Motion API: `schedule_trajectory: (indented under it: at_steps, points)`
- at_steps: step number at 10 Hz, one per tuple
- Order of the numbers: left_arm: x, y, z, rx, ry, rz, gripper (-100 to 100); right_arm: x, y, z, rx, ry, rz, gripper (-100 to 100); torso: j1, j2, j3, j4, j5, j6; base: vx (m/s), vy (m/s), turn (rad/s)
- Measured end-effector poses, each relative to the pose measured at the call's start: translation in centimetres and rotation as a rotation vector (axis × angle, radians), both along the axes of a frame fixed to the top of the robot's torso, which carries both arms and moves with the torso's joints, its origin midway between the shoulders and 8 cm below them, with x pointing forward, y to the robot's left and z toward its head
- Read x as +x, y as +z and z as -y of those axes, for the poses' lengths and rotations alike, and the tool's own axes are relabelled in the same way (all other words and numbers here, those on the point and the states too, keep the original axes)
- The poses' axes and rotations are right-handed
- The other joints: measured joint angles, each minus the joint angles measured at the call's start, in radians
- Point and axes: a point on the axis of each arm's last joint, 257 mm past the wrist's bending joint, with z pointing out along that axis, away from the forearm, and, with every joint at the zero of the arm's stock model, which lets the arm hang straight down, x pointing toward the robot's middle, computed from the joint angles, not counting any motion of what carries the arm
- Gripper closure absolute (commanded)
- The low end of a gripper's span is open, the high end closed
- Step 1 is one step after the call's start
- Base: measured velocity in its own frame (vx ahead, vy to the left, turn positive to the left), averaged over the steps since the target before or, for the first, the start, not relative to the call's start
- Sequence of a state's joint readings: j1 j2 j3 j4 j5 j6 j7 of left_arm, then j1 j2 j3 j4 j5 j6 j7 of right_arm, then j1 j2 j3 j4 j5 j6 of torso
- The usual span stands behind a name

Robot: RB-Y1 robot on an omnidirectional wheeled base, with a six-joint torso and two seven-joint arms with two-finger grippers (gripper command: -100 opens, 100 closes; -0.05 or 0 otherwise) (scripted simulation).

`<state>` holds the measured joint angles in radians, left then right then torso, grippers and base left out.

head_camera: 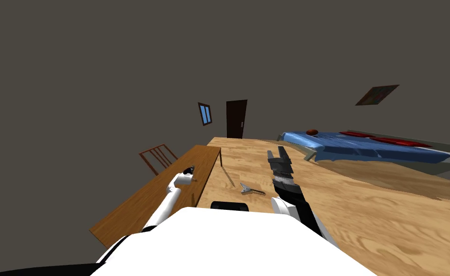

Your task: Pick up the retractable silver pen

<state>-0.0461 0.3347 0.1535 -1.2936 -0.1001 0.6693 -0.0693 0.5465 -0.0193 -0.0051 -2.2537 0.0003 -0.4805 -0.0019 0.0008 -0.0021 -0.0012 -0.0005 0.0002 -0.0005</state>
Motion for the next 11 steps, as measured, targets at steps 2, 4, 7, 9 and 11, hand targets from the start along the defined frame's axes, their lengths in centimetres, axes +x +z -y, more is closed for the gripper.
schedule_trajectory:
  at_steps: [2, 4, 7, 9, 11]
  points:
    - [-1.2, -1.7, -0.7, 0.002, 0.034, -0.073, -100, 0.0, 0.0, 0.0, 0.000, 0.000, 0.000, 0, 0.000, 0.000, 0.000, 0.000, 0.000, 0.000, 0.020, 0.012, -0.064]
    - [-2.4, -2.8, -1.3, 0.004, 0.061, -0.132, -100, 0.0, 0.0, 0.0, 0.000, 0.000, 0.000, 0, -0.001, 0.001, 0.000, 0.000, 0.000, 0.000, 0.023, 0.010, -0.111]
    - [-5.1, -5.2, -2.1, 0.007, 0.112, -0.250, -100, 0.0, 0.0, 0.0, 0.000, 0.000, 0.000, 0, 0.000, 0.000, 0.000, 0.000, 0.000, -0.001, 0.030, 0.017, -0.065]
    - [-6.9, -6.5, -2.3, 0.008, 0.138, -0.324, -100, 0.0, 0.0, 0.0, 0.000, 0.000, 0.000, 0, 0.000, 0.000, 0.000, 0.000, 0.000, 0.000, 0.028, 0.017, -0.107]
    - [-8.9, -8.0, -2.5, 0.006, 0.165, -0.401, -100, 0.0, 0.0, 0.0, 0.000, 0.000, 0.000, 0, 0.000, 0.000, 0.000, 0.000, 0.000, -0.001, 0.030, 0.017, -0.066]
